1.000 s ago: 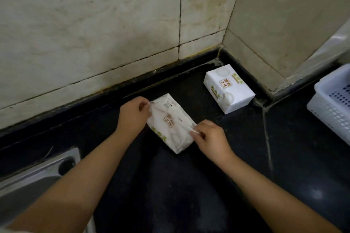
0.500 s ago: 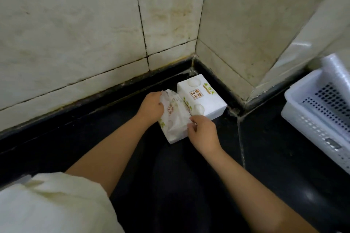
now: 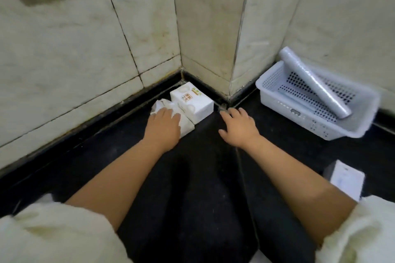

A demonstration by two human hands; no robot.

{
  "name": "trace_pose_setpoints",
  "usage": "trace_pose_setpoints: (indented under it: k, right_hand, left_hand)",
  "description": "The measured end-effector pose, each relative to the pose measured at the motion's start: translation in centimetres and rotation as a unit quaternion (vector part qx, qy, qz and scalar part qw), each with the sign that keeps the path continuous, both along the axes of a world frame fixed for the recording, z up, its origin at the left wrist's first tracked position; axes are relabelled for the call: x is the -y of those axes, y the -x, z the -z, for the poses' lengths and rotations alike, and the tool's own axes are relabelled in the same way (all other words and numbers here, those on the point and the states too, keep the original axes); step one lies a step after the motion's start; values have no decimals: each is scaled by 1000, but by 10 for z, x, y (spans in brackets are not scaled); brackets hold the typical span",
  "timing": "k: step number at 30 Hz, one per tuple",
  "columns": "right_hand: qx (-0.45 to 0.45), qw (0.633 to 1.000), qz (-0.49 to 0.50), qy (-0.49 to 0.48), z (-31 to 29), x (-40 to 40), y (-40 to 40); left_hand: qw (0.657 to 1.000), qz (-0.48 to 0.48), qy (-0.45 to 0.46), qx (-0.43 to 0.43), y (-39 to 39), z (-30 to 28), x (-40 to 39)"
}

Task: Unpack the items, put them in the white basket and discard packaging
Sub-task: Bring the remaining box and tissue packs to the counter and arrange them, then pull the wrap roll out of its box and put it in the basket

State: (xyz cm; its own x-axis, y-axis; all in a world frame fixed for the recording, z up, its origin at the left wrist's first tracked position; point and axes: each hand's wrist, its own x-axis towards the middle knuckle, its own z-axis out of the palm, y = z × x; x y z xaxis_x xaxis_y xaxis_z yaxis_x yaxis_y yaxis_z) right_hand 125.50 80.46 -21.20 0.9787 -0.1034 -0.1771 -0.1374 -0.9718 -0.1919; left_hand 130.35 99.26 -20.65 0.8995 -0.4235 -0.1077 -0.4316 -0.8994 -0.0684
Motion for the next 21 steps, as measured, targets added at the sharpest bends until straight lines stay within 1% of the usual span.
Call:
trace_pose_setpoints:
  k: [3, 8, 10, 15, 21]
  right_hand:
    - [-3, 999, 43, 27, -25, 19, 53]
    - [14, 988, 139, 62, -57, 53, 160]
    - [14, 981, 182, 72, -67, 70, 202]
    - [-6, 954, 294, 61, -80, 110, 289]
    - [-18, 935, 353, 38, -70, 149, 344]
  left_hand:
    - [997, 69, 24, 14, 42, -20, 30]
    - [984, 169, 57, 1, 119, -48, 83]
    - [979, 198, 53, -9, 146, -56, 108]
    - [965, 256, 54, -33, 203, -68, 163]
    - [954, 291, 41, -55, 233, -60, 214]
